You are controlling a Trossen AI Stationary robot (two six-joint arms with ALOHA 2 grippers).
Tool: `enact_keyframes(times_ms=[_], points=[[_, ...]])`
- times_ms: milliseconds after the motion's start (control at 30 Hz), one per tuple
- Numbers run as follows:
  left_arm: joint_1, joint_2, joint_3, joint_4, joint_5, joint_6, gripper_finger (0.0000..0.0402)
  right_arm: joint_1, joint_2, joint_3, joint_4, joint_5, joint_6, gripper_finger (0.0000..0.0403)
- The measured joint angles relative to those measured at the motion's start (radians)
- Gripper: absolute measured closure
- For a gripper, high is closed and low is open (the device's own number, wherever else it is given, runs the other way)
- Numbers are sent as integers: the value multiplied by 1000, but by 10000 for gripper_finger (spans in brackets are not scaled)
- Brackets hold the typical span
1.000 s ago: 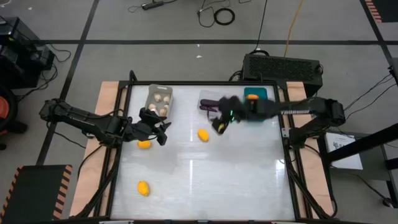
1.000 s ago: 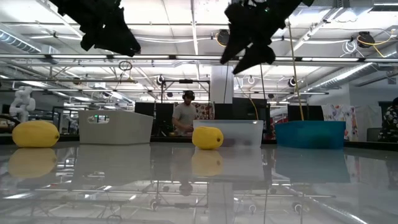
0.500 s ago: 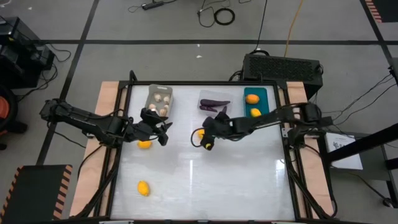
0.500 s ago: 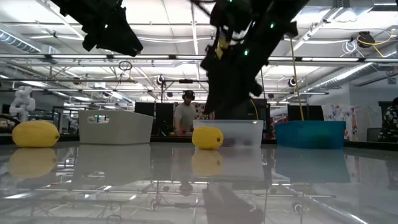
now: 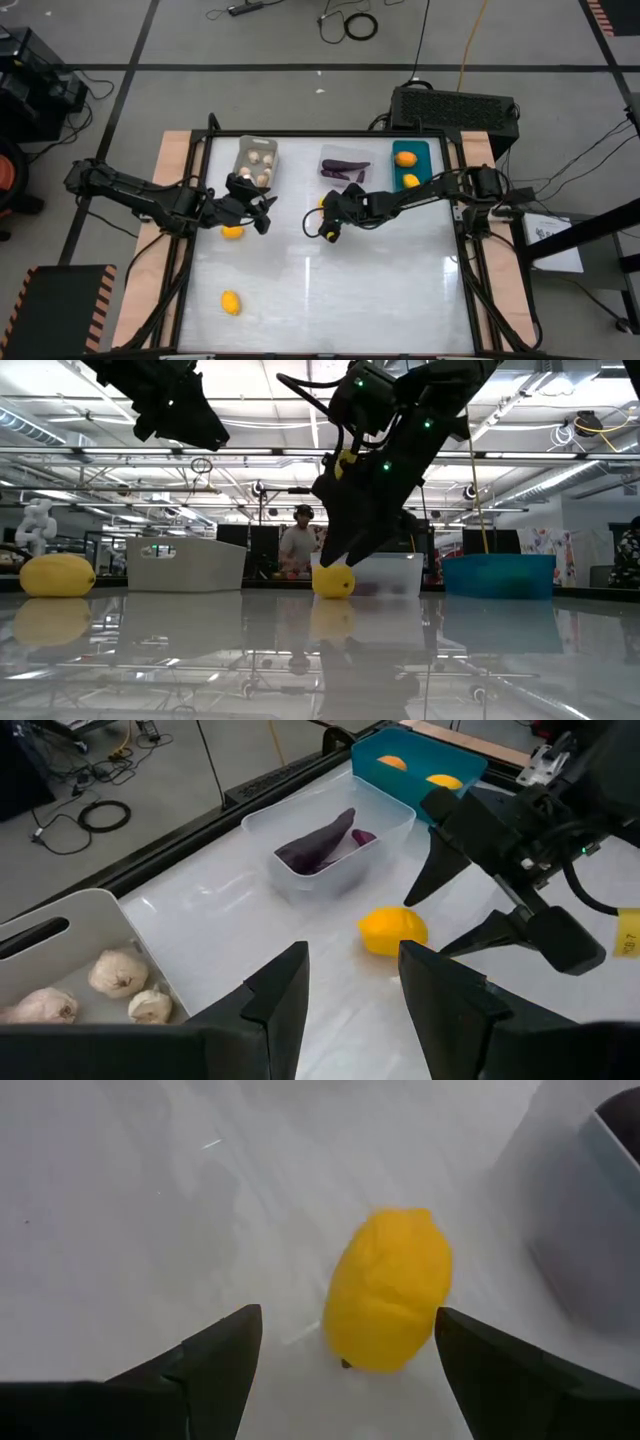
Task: Sort produce into baskets
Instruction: Put the lemon into the blue bin
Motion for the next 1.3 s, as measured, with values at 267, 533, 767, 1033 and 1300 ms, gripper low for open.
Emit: enact_keyframes(times_ms=[267, 533, 767, 1033, 1300], points=[[0, 0, 0, -1, -1, 0, 238, -15, 6, 1, 67, 4, 1, 112], [0, 0, 0, -1, -1, 0, 238, -29, 82, 2, 106, 106, 68, 112], [0, 0, 0, 1, -2, 20, 238, -30, 116, 1, 154, 119, 86, 112], [0, 0, 0, 5, -2, 20, 238, -38, 118, 2, 168, 127, 54, 134], [0, 0, 0, 5, -2, 21, 238, -63, 110, 3, 181, -71, 51, 219]])
